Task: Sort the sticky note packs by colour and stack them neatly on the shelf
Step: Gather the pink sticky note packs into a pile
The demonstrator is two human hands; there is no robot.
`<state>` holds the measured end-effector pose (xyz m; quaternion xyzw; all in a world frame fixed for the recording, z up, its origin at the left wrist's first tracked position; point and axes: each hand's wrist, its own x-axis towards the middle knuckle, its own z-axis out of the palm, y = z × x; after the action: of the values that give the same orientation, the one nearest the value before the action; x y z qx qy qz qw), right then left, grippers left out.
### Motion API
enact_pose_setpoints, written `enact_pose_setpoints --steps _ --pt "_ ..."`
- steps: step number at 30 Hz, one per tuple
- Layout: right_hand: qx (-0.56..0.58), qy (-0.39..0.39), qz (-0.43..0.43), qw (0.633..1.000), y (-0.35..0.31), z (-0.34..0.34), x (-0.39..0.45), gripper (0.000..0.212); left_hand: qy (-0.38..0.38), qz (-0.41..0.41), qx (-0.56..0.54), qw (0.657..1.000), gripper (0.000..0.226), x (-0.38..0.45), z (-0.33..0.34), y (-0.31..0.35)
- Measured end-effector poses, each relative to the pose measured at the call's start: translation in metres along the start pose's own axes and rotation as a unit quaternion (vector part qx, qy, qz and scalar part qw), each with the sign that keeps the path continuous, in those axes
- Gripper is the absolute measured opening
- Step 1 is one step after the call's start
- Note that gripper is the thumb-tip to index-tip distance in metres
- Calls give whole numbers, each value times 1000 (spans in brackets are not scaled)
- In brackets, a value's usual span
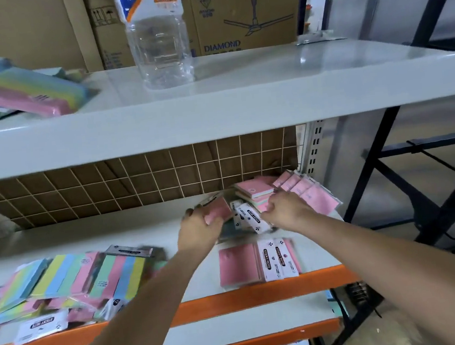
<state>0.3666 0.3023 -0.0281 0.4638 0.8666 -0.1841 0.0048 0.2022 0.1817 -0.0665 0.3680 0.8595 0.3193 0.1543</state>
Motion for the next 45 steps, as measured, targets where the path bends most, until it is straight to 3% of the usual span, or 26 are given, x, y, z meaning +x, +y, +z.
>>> enact_pose_setpoints --steps 4,8,12,15,19,20,23,26,30,33,35,37,41,45 --pt "14 -3 -6 1000 -21 1 17 28 -16 -157 14 987 55 40 1 0" --pt "-5 29 7 1000 -34 12 36 32 -78 -222 -85 968 65 56 11 -4" --pt "65 73 86 992 -33 8 42 81 -102 -244 -72 962 102 81 41 -18" --pt "115 48 102 987 -34 4 51 107 -60 -286 -35 956 94 72 35 0" --pt "63 2 122 990 -34 15 73 91 -21 -316 -24 948 78 65 35 13" --pt "61 -2 138 988 -31 23 80 97 -17 -311 -18 950 76 60 30 21" --pt "107 46 184 976 -22 41 99 122 -77 -284 -106 950 73 59 28 23" --pt "227 68 214 948 -15 39 107 117 -108 -245 -97 959 73 65 34 8" --pt "283 6 211 936 -11 20 106 59 -45 -222 -146 963 46 63 27 8" --pt "327 -2 210 921 -11 9 98 51 -22 -212 -188 959 38 62 22 13" --pt "338 -35 195 920 -15 4 91 33 -18 -200 -224 954 35 62 24 12" --pt "331 -51 193 922 -17 0 87 35 -4 -193 -258 947 33 57 22 12" --pt "379 55 166 909 -15 -8 86 51 26 -184 -332 925 27 45 15 12" --pt "471 87 126 869 -8 -14 74 35 50 -171 -326 928 28 38 10 16"
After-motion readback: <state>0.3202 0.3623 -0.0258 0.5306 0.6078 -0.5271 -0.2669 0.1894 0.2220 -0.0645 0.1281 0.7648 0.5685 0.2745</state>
